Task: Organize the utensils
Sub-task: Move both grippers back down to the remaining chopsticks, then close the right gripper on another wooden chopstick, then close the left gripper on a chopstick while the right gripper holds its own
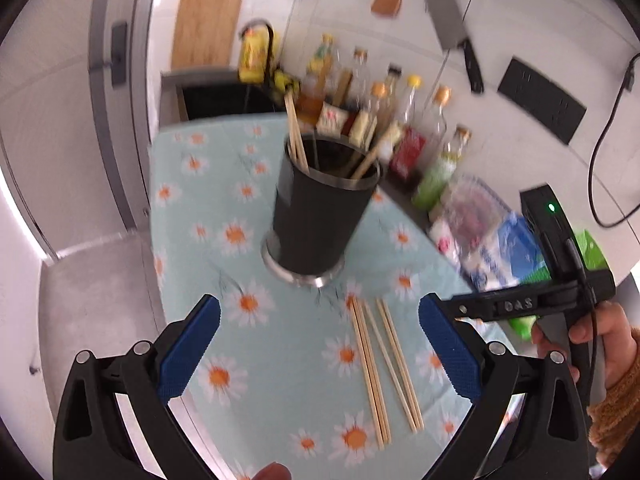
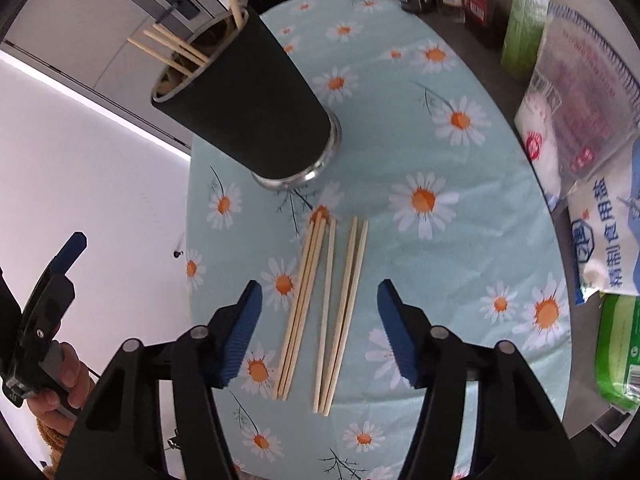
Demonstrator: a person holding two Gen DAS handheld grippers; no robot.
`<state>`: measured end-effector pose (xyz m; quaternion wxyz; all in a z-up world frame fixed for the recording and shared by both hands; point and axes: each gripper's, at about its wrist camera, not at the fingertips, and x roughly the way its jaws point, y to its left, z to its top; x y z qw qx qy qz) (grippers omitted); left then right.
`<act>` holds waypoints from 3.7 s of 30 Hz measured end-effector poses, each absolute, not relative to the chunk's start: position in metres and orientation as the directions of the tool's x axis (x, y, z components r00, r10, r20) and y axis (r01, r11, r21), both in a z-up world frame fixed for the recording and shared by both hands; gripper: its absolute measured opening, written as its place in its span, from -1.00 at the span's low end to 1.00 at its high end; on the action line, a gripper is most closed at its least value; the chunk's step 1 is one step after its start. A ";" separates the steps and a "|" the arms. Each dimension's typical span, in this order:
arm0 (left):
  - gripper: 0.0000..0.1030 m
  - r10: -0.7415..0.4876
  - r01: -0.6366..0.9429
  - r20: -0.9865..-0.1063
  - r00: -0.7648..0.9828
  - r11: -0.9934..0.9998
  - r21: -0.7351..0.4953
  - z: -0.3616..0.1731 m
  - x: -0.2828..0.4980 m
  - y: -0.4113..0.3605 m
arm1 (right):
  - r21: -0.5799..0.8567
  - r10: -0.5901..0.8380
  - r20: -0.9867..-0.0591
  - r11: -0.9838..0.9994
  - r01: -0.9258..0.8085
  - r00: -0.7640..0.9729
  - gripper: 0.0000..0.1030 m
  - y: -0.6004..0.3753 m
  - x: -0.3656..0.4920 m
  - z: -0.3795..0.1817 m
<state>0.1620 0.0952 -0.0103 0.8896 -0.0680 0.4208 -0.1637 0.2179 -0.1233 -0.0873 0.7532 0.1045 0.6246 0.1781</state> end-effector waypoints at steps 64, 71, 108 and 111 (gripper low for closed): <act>0.60 -0.115 0.127 -0.993 0.035 0.986 -0.110 -0.148 0.239 0.011 | 0.318 0.316 -0.948 0.943 -0.099 -0.041 -0.89 -0.125 0.254 -0.147; 0.50 -0.052 0.125 -0.998 0.026 0.991 -0.049 -0.157 0.241 -0.003 | 0.360 0.357 -0.933 0.920 -0.155 -0.048 -0.89 -0.134 0.242 -0.141; -0.54 0.001 0.134 -1.000 0.012 0.991 0.003 -0.161 0.248 -0.011 | 0.403 0.397 -0.915 0.891 -0.208 -0.072 -0.89 -0.138 0.237 -0.126; -0.54 0.003 0.145 -1.000 0.014 0.989 0.005 -0.161 0.249 -0.011 | 0.403 0.397 -0.915 0.891 -0.210 -0.073 -0.89 -0.134 0.237 -0.126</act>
